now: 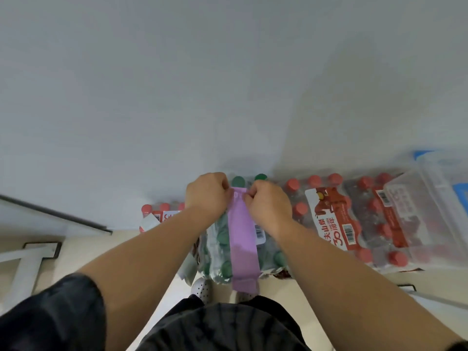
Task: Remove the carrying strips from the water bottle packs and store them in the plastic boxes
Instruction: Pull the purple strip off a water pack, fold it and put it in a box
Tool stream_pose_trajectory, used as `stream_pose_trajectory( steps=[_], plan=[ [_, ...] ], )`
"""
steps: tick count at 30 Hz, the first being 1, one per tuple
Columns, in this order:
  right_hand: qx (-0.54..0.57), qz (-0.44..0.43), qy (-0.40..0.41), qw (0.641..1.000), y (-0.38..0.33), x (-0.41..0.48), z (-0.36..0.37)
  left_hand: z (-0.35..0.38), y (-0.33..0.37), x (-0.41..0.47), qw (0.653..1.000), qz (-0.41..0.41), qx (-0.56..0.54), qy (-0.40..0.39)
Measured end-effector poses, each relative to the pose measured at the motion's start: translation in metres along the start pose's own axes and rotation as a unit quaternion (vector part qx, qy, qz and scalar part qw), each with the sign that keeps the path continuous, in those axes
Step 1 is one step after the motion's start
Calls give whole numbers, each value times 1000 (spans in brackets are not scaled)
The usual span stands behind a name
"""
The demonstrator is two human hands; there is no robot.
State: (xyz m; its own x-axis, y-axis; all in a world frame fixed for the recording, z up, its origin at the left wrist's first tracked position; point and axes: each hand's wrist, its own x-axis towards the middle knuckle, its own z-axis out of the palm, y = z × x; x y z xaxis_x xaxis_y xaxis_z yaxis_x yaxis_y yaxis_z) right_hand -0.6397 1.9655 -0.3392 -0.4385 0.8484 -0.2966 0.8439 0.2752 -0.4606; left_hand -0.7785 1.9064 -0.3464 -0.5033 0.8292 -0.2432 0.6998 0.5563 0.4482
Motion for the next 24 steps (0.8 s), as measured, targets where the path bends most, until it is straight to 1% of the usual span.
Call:
stream_pose_trajectory(
  steps=[3, 6, 10, 12, 15, 18, 21, 24],
  plan=[
    [9, -3, 11, 1000, 5, 1, 0, 5, 0, -5, 999, -31, -14, 30],
    [15, -24, 17, 999, 12, -1, -2, 6, -4, -13, 995, -73, -49, 48],
    [25, -56, 23, 998, 5, -12, -3, 4, -17, -35, 992, -87, -56, 76],
    [40, -92, 27, 995, -7, -19, -2, 3, -31, -49, 990, -97, -63, 83],
    [32, -179, 21, 983, -31, -33, 5, 0, -68, -68, 988, -109, -60, 87],
    [-16, -239, -38, 970, -63, -43, 24, -4, -114, -85, 989, -120, -43, 80],
    [-49, -242, -72, 966, -94, -45, 60, -7, -163, -94, 989, -137, -20, 54],
    [-50, -196, -98, 974, -120, -44, 99, -11, -209, -89, 992, -123, 1, 26]
  ],
)
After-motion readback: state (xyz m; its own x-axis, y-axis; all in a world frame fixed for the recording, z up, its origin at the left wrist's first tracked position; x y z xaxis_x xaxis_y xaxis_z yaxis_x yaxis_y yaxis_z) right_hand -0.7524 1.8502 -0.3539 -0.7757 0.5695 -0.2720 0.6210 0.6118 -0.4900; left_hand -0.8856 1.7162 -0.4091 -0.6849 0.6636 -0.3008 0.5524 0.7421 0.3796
